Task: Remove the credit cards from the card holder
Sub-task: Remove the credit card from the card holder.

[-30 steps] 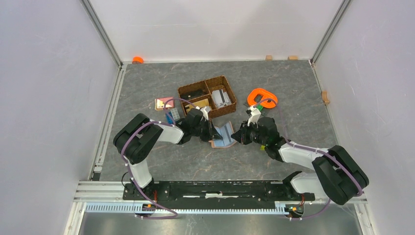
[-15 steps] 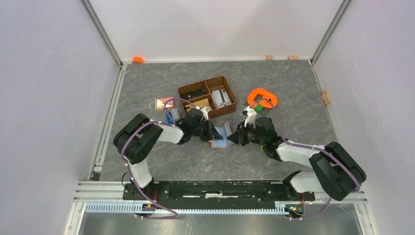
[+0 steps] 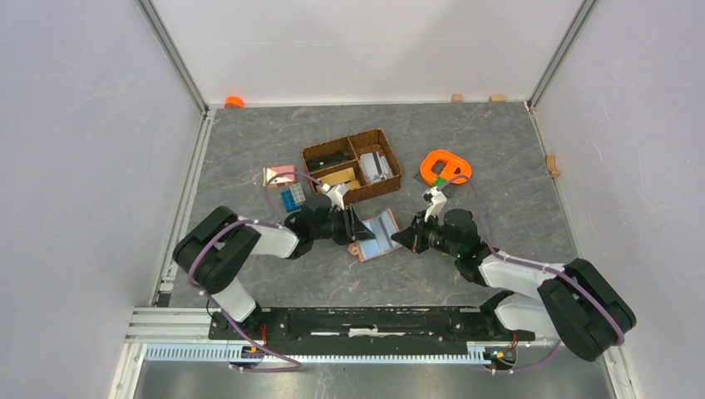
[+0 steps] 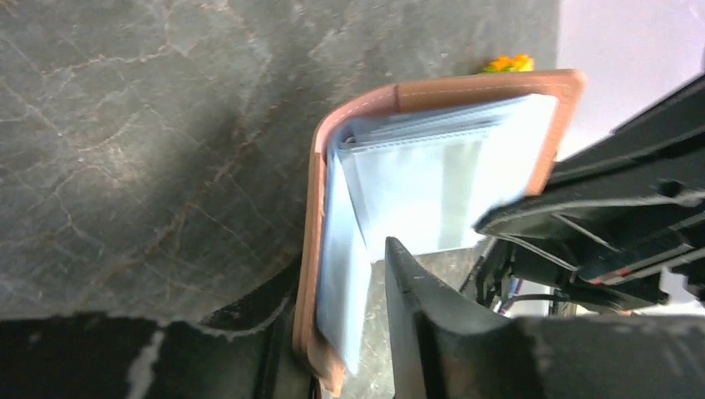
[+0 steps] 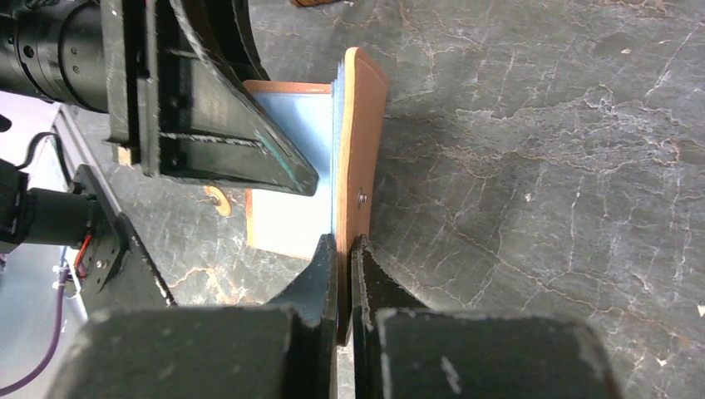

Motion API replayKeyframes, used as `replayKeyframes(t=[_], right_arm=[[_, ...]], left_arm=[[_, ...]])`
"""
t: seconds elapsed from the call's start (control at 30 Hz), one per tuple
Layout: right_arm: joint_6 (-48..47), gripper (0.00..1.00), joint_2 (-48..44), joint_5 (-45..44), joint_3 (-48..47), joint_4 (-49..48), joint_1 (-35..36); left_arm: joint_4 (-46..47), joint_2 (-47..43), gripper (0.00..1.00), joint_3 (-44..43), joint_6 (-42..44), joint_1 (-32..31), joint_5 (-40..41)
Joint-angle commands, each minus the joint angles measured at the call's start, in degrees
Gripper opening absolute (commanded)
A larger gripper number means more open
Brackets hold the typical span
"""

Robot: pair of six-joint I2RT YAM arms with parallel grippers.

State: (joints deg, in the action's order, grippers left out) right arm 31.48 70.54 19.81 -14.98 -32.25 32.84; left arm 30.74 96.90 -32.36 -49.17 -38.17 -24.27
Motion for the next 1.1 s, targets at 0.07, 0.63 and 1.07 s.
replayKeyframes(t=[0.07,0.63,1.07], right_arm=[[2.7,0.0,-5.4,1.2,2.6,-8.3,-0.5],[8.5,0.0,-4.5,7.9,5.3,-19.1,-0.5],[8.4,0.0,-4.3,8.9,5.1,-19.4,-0.5]], left_arm=[[13.5,-7.9,0.51,4.1,-0.6,0.8,-0.7],[34.0,-4.8,0.63,7.0,-8.5,2.5,-9.7],[28.1,-11.3,0.13,6.1,-5.1,3.0,-12.1]])
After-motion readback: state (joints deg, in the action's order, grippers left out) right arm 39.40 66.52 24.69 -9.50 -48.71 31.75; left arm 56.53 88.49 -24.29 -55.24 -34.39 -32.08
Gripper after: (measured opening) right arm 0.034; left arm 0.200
